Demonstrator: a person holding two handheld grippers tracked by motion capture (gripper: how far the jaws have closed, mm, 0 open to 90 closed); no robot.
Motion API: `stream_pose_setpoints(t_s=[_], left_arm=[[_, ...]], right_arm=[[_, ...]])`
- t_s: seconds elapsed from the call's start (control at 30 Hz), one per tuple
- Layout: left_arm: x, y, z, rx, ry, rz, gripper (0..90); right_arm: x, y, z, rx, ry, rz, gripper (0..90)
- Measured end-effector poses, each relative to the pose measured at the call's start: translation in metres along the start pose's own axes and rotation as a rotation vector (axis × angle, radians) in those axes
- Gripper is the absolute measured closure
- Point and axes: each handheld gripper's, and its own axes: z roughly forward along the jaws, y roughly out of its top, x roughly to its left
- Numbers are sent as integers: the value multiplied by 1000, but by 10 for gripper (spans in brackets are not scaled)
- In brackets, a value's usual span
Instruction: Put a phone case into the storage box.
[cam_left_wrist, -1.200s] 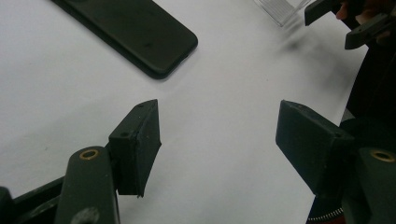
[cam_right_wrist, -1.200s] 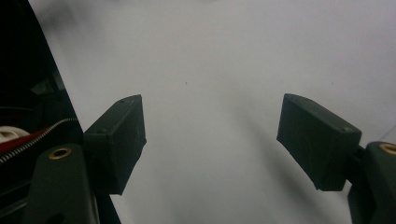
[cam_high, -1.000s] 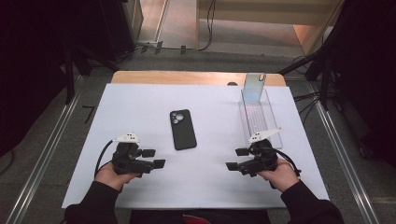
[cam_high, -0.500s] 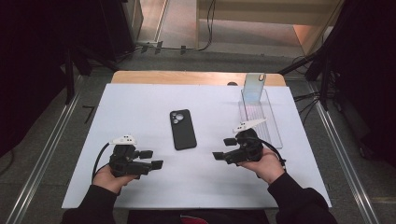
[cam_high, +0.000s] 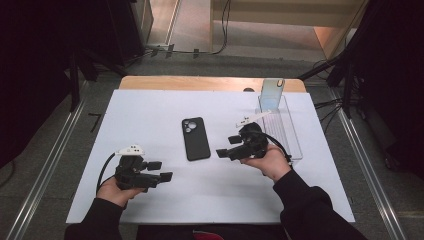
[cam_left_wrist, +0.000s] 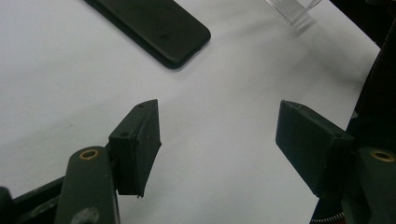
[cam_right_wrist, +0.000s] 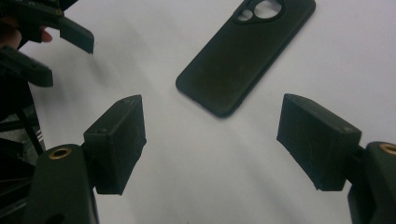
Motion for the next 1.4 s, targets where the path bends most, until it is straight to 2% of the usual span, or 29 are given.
stream_pose_setpoints(t_s=[0.33, 0.83, 1.1, 1.3, 1.4], left_arm=[[0, 1, 1, 4, -4, 0, 309], [0, 0, 1, 8, 0, 6, 309], [0, 0, 0, 6, 7, 10, 309], [-1, 0, 0, 8, 6, 13, 309], [-1, 0, 0, 10, 6, 15, 309]], right_arm=[[-5, 26, 23, -1, 11, 27, 217], [-7, 51, 63, 20, 13, 21, 231], [2, 59, 89, 62, 26, 21, 289], [9, 64, 108, 74, 35, 19, 300], [12, 65, 116, 74, 40, 18, 338]])
